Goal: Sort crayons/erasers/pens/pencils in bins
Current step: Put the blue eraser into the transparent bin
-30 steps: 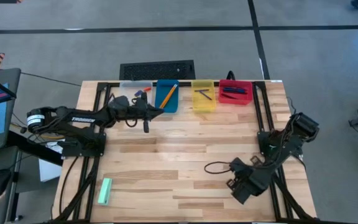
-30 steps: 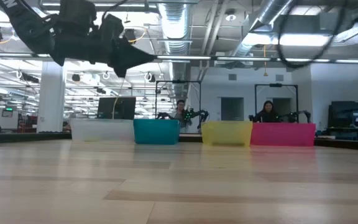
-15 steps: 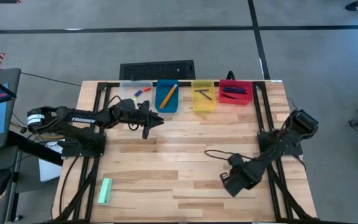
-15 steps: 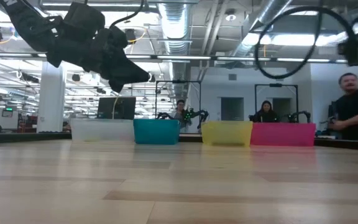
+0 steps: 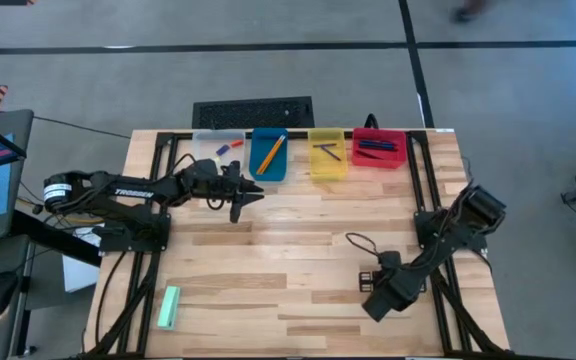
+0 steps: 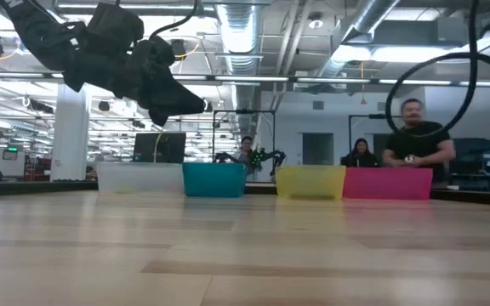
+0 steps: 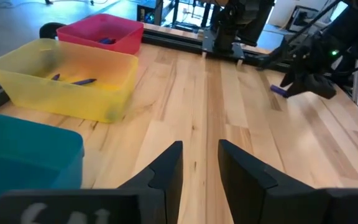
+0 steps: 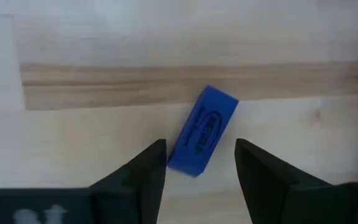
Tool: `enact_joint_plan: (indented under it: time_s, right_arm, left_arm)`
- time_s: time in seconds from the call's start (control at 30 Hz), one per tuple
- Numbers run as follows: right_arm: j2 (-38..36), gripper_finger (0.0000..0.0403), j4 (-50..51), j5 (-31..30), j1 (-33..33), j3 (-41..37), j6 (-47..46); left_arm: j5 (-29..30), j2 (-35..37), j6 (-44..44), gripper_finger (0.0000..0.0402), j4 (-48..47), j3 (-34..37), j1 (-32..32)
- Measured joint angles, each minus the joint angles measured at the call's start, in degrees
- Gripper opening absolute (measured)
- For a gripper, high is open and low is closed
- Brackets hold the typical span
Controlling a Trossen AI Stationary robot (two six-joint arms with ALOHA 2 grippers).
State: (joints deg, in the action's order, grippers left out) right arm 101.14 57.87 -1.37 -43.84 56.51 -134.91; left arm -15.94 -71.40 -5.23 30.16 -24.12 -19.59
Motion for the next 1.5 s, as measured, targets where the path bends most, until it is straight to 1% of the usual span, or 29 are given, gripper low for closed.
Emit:
enact_joint_plan:
  time_s: [0.1, 0.37, 0.47, 0.67, 0.73, 0.8, 0.97, 1.1, 1.17, 1.3, 1.5]
  right_arm:
    - [1.17, 0.0195, -0.23, -0.61, 0.39, 0.23, -0.51]
    - [1.19, 0.0186, -0.98, -2.18, 1.12, 0.15, 0.28]
    - [1.21, 0.0163, -1.36, -4.39, 1.0, 0.11, 1.29]
    - [1.23, 0.0093, -1.62, -6.16, 0.16, 0.09, 1.68]
    - [1.23, 0.0078, -1.56, -6.91, -0.39, 0.11, 2.01]
    - [1.23, 0.0073, -1.55, -8.8, -1.42, 0.11, 3.38]
    - [1.32, 0.0077, -1.58, -11.66, -3.19, 0.01, 9.7]
    - [1.34, 0.0077, -1.76, -12.5, -3.34, 0.0, 16.65]
    - [1.37, 0.0076, -2.18, -15.33, -3.31, -0.02, 20.54]
    - [1.41, 0.0076, -3.12, -21.79, -1.81, 0.0, 29.13]
    - [1.27, 0.0076, -7.18, -26.55, 3.53, 0.0, 45.97]
  left_arm:
    - [0.13, 0.0, 0.02, 0.0091, -0.3, 0.0, 0.22]
    - [1.03, 0.0, 0.04, 0.009, -1.23, 0.0, 0.41]
    - [1.87, 0.0, 0.02, 0.009, -1.43, 0.0, 0.41]
    - [1.9, 0.02, 0.02, 0.009, -1.82, 0.0, 0.41]
    - [1.9, 0.02, 0.04, 0.009, -1.87, 0.02, 0.41]
    - [1.91, 0.02, 0.04, 0.009, -2.0, 0.01, 0.41]
    - [1.94, 0.02, 0.0, 0.009, -2.07, 0.02, 0.41]
    - [1.66, 0.02, -0.46, 0.009, -2.07, 0.02, 0.66]
    - [1.6, 0.02, -0.95, 0.009, -2.09, 0.02, 1.01]
    - [1.35, 0.02, -1.39, 0.009, -2.44, 0.02, 1.65]
    - [1.25, 0.02, 0.72, 0.009, -2.75, 0.02, 2.95]
